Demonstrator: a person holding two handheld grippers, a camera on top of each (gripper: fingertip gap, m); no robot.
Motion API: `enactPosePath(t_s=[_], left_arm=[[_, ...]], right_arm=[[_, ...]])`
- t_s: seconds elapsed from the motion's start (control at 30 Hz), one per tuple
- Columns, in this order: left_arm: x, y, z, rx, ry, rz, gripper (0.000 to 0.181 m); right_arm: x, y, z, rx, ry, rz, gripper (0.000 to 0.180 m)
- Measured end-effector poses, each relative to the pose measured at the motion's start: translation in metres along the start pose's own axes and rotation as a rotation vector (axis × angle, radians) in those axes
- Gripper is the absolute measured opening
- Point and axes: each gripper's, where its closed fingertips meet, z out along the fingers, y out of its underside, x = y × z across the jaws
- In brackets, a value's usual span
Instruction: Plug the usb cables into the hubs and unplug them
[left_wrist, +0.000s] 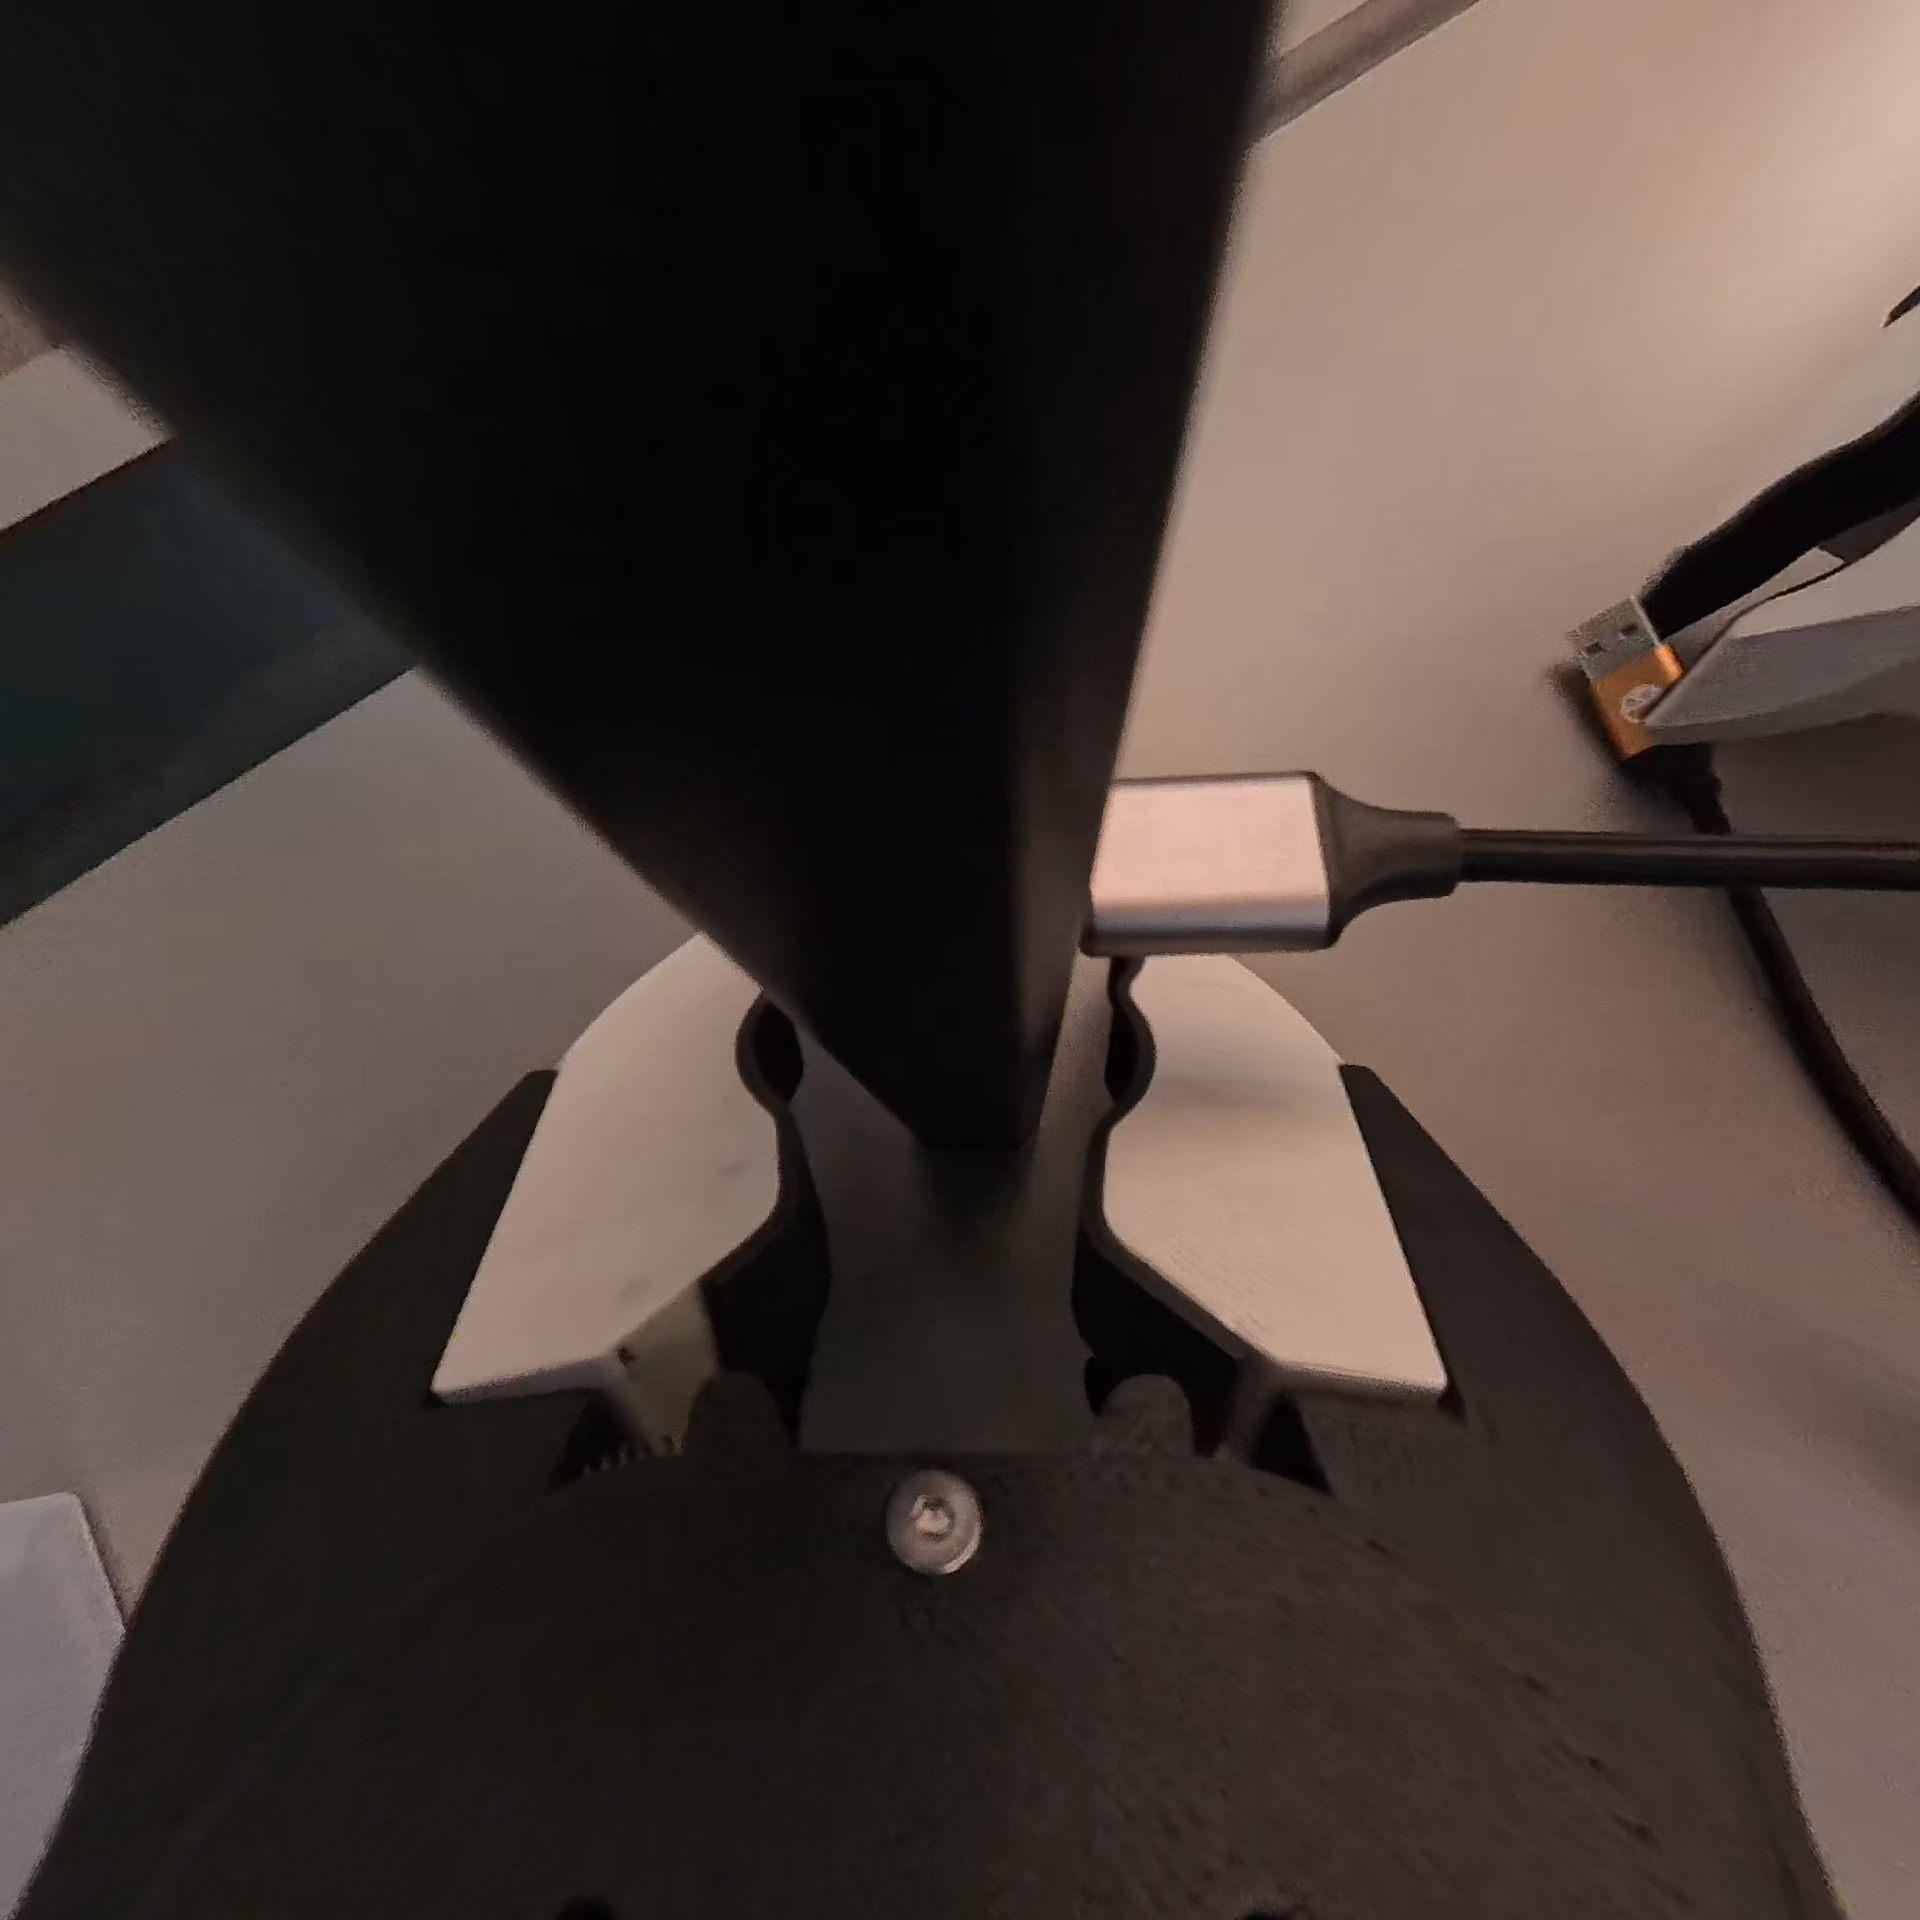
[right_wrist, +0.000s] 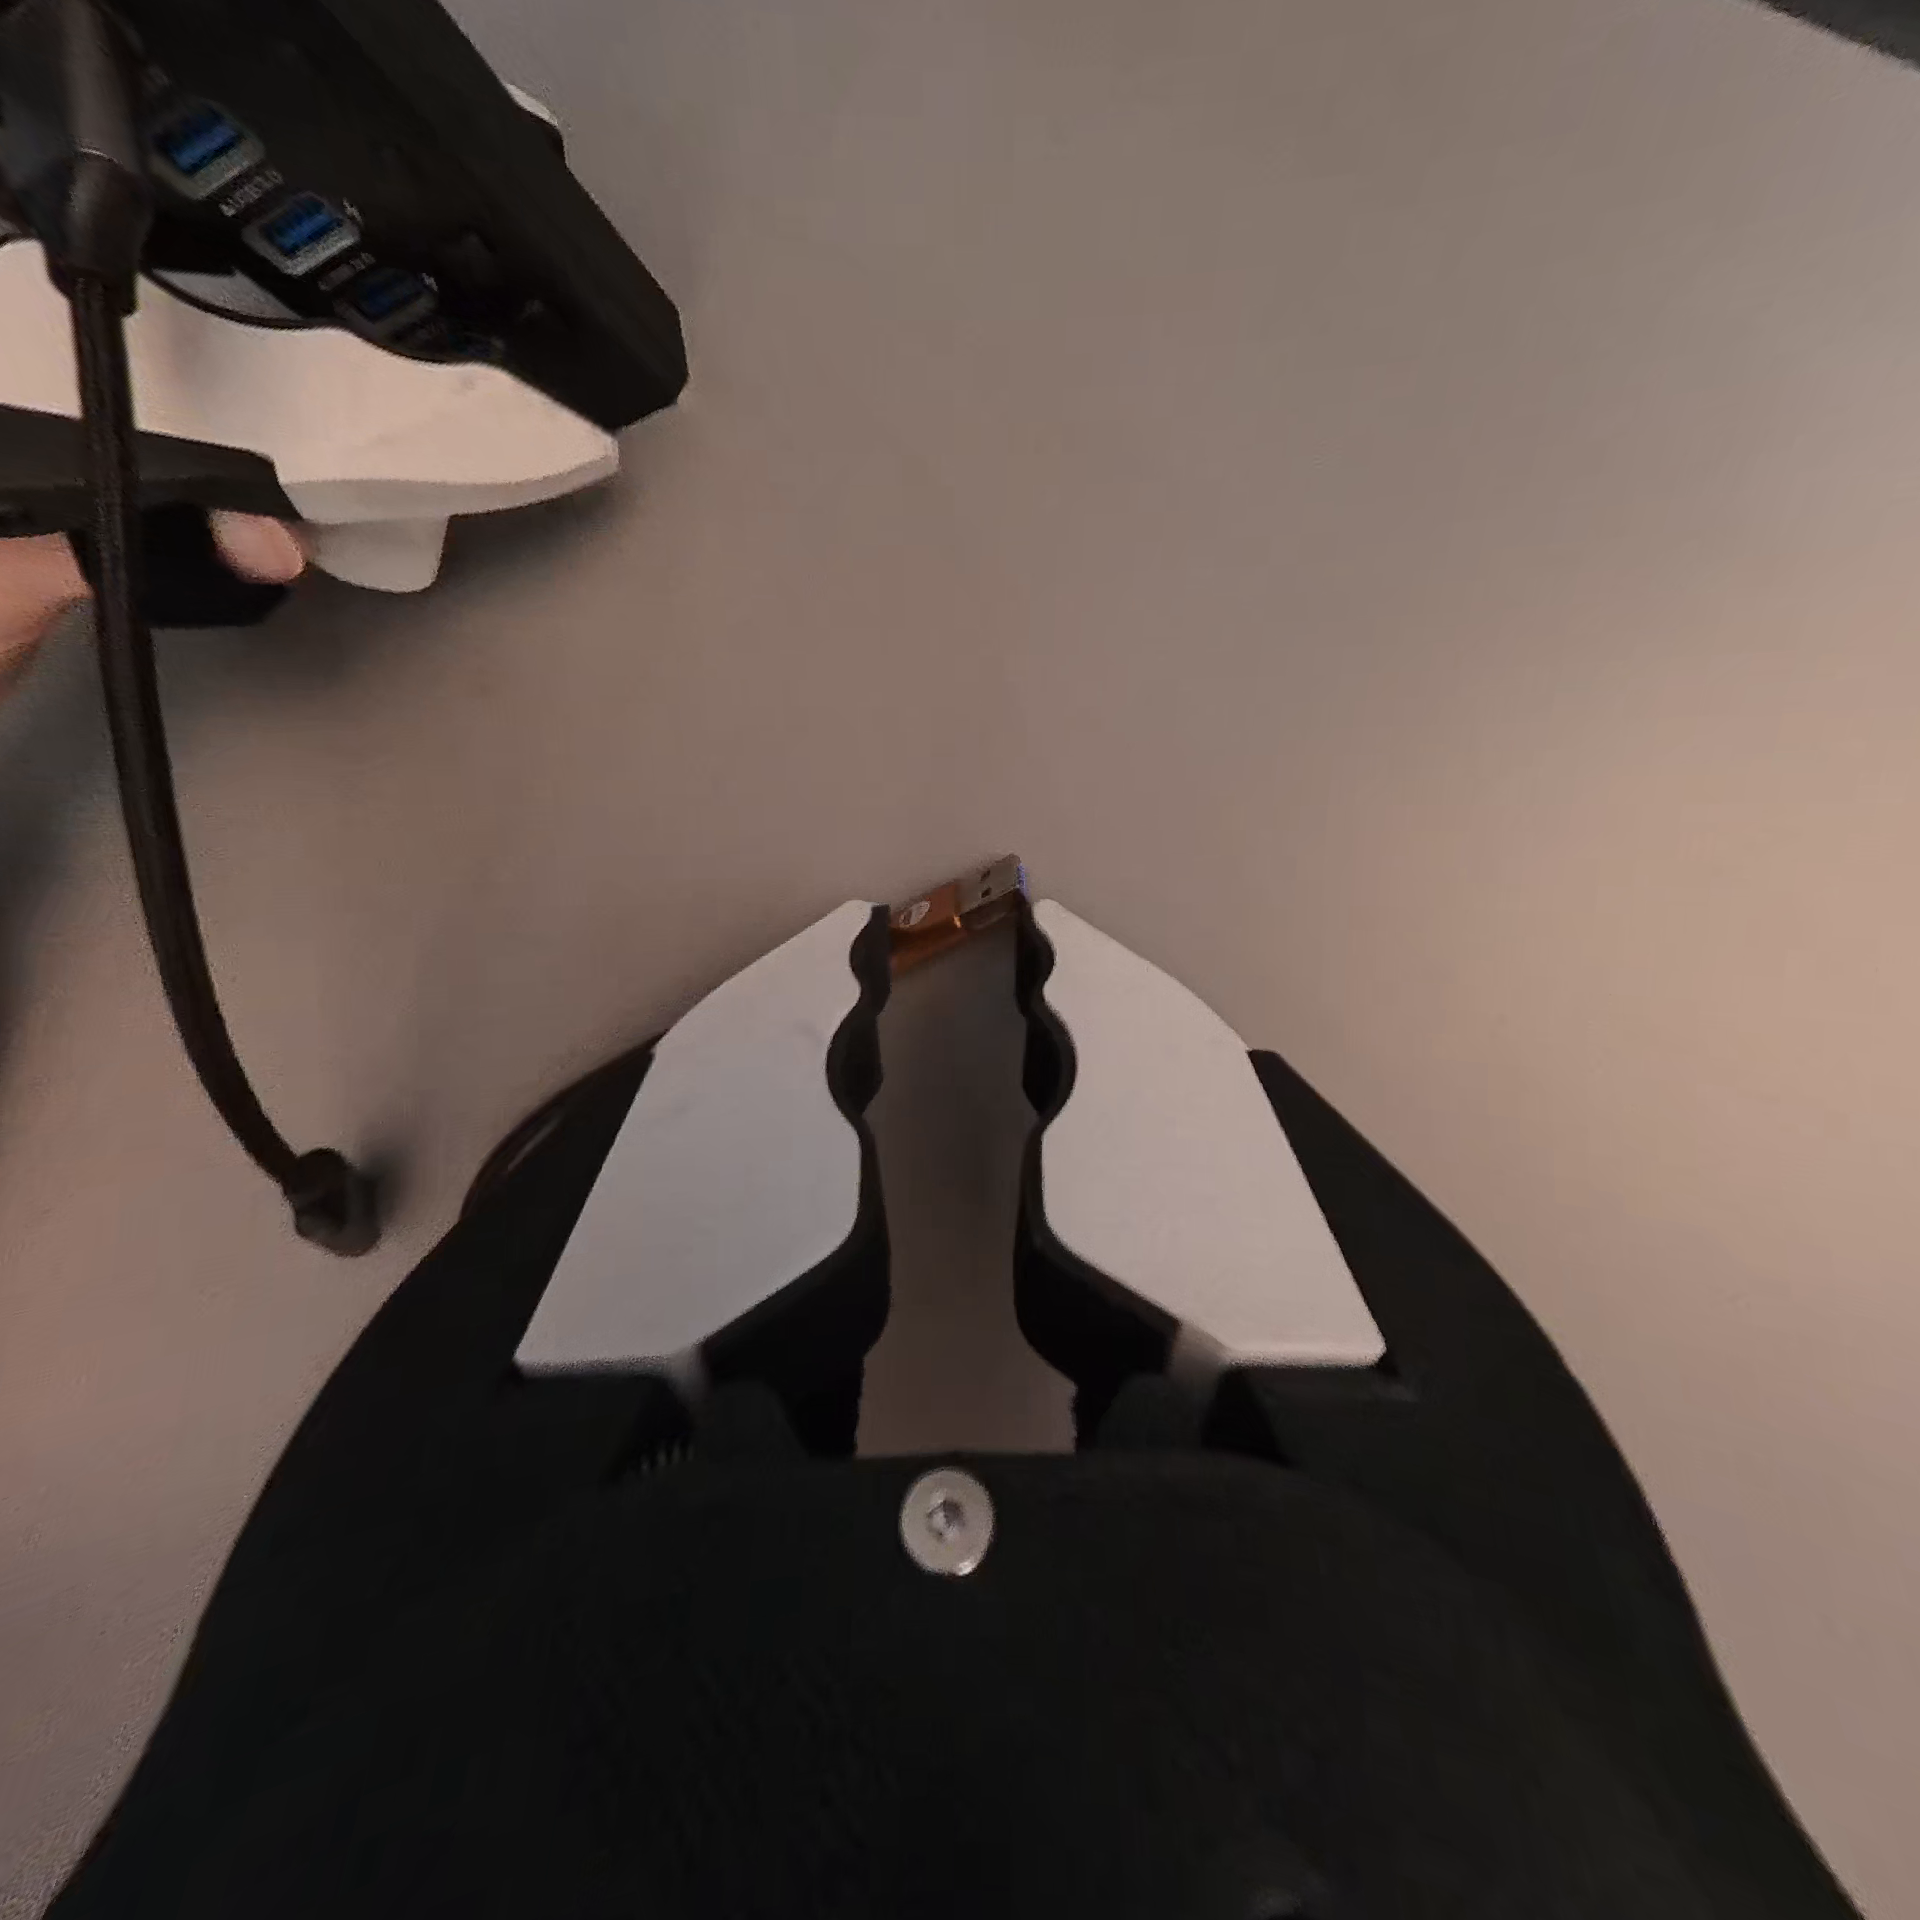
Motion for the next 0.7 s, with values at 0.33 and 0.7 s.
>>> enactPosePath(t_s=[0.33, 0.7], left_arm=[[-0.009, -0.002, -0.029, -0.112, -0.023, 0.003, 0.066], [-0.003, -0.032, -0.123, -0.113, 0.014, -0.062, 0.052]], right_arm=[[-0.007, -0.004, 0.001, 0.021, -0.043, -0.103, 0.007], [-0.075, -0.017, -0.116, 0.25, -0.841, -0.25, 0.007]])
